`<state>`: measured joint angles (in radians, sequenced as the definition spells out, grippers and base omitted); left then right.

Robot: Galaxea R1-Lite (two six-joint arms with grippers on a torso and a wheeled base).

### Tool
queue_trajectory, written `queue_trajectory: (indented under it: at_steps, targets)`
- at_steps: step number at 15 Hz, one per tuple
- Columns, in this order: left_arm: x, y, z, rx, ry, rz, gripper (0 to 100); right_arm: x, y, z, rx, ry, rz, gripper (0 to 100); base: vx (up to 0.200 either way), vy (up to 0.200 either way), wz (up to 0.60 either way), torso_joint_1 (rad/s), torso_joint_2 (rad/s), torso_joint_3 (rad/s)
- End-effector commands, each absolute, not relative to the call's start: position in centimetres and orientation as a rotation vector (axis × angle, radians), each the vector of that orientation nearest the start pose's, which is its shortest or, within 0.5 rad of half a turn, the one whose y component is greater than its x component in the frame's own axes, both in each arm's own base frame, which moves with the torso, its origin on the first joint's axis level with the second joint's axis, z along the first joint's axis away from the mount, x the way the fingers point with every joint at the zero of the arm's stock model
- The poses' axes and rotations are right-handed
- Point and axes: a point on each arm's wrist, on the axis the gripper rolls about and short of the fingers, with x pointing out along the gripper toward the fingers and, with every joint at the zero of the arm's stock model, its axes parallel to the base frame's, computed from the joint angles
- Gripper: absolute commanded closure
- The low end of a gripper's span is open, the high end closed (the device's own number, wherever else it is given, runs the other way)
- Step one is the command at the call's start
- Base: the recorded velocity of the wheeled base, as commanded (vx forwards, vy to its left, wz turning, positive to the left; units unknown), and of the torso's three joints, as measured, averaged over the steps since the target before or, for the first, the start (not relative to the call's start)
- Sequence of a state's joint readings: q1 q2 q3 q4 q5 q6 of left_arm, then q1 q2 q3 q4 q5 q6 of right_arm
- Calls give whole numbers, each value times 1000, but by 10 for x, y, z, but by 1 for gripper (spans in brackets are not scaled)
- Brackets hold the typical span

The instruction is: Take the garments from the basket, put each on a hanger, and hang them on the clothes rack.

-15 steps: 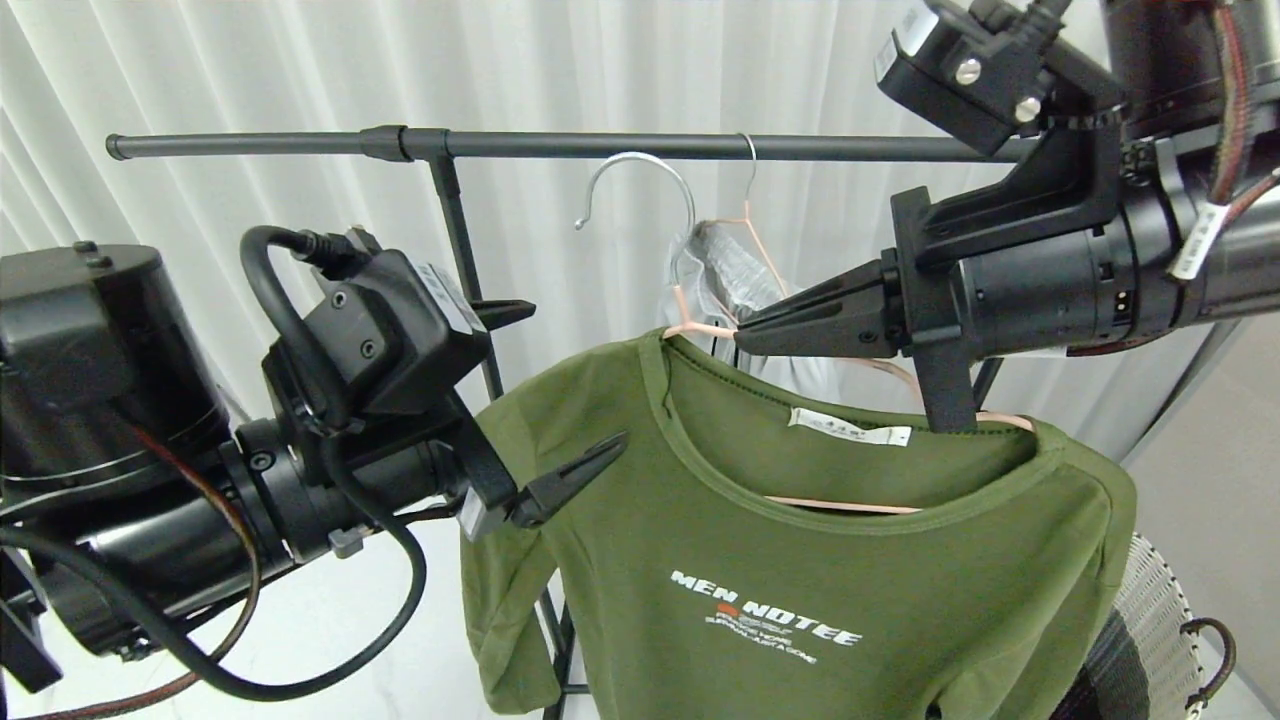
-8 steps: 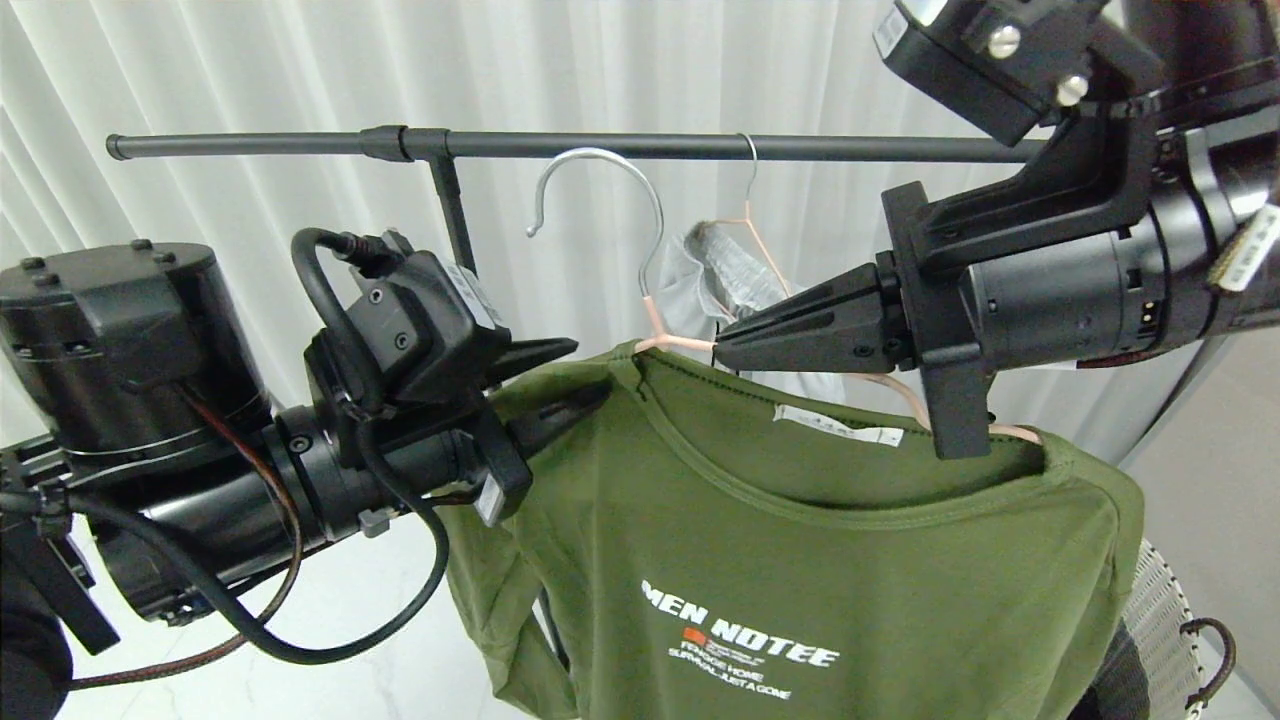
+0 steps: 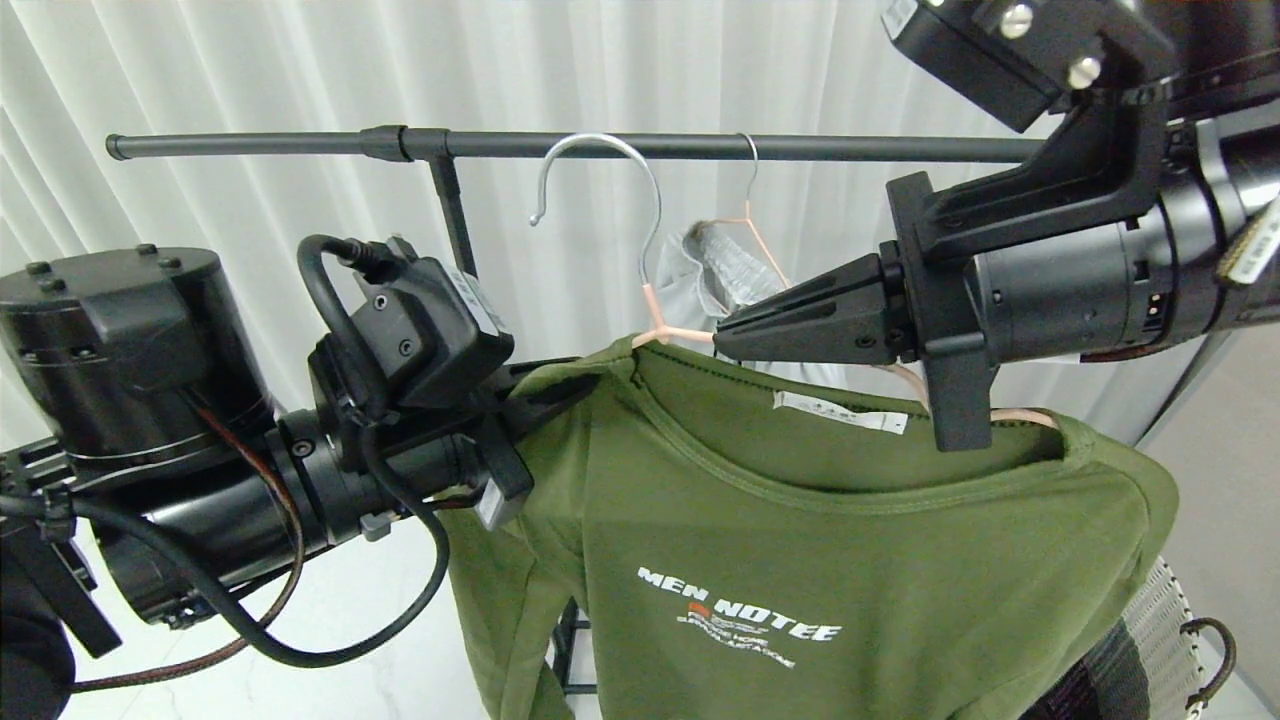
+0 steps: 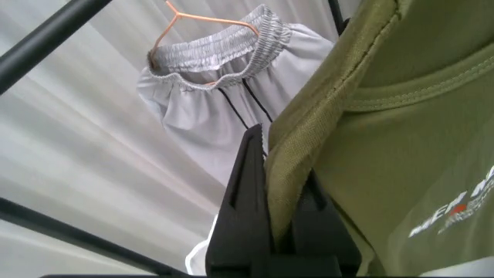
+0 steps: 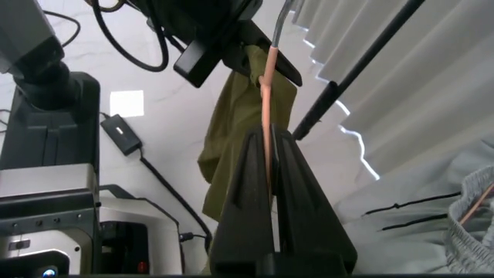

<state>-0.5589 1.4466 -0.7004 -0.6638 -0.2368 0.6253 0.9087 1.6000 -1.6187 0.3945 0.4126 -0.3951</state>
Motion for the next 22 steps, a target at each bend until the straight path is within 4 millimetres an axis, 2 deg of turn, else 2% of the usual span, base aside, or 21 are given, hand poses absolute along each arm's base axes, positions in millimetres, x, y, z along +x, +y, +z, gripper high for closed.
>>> queue_trajectory:
  at_steps: [1,8,13,15,17,22]
  targets:
    - [204,-133,226,607,-169,-791,100,162,221,342,-435,131,1353,0,0,0,0,0,0,0]
    - [204,-134,226,641,-181,-790,100,172,215,333,-480,202,1216,0,0,0,0,0,0,0]
    - [199,-136,230,633,-227,-797,100,204,213,316,-510,287,1088,0,0,0,0,0,0,0]
    - [198,-137,229,626,-254,-798,100,220,206,313,-542,277,1045,0,0,0,0,0,0,0]
    - [193,-138,229,623,-267,-821,100,229,202,316,-547,245,1017,0,0,0,0,0,0,0]
    - [191,-138,231,617,-305,-901,100,231,203,320,-607,195,1022,0,0,0,0,0,0,0]
